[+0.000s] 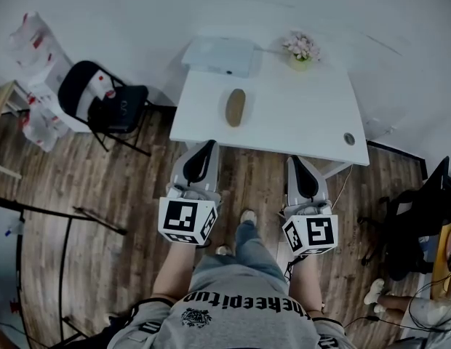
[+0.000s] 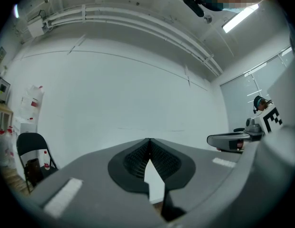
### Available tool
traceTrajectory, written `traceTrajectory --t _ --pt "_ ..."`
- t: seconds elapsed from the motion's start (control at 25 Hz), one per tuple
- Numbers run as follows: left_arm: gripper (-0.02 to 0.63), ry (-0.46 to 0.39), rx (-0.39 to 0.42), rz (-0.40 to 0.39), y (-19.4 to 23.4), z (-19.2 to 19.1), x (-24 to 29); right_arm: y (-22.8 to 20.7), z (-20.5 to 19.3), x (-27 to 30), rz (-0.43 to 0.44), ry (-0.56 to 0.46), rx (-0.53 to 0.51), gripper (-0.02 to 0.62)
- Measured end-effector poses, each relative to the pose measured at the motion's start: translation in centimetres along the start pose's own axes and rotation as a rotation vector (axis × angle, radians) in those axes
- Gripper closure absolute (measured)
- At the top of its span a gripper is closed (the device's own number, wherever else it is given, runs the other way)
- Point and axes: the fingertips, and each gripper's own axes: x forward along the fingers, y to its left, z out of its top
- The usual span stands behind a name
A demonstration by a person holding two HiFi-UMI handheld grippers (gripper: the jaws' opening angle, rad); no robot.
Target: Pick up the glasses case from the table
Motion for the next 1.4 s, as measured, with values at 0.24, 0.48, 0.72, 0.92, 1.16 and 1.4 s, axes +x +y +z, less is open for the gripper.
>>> traceTrajectory --t 0.24,0.48,0.72,0.92,1.16,1.4 --pt "0.586 -0.008 0.008 0.026 1.5 0.4 2.7 -1.3 0.2 3.6 0.029 -0.007 0.002 0.592" --pt "0.586 -0.014 0.008 0.059 3.3 0.6 6.1 -2.7 0.4 7.7 0.064 -0.013 -0.001 0.591" --pt "0.586 -0.019 0.01 0.085 4.2 0.8 9.6 -4.7 0.9 11.3 0.099 -0.016 -0.009 0.591" --pt "0.586 -0.022 0.013 0.101 4.4 0.9 12.2 -6.4 1.0 13.7 0.123 -0.018 -0.008 0.591" --pt "0.586 -0.021 0.022 0.13 4.7 0.7 14.9 -8.4 0.7 16.2 0.153 -0.019 -0.001 0.592" --pt "0.586 -0.019 0.036 0.161 4.6 0.3 17.0 -10.0 0.1 18.2 0.193 -0.026 0.011 0.592"
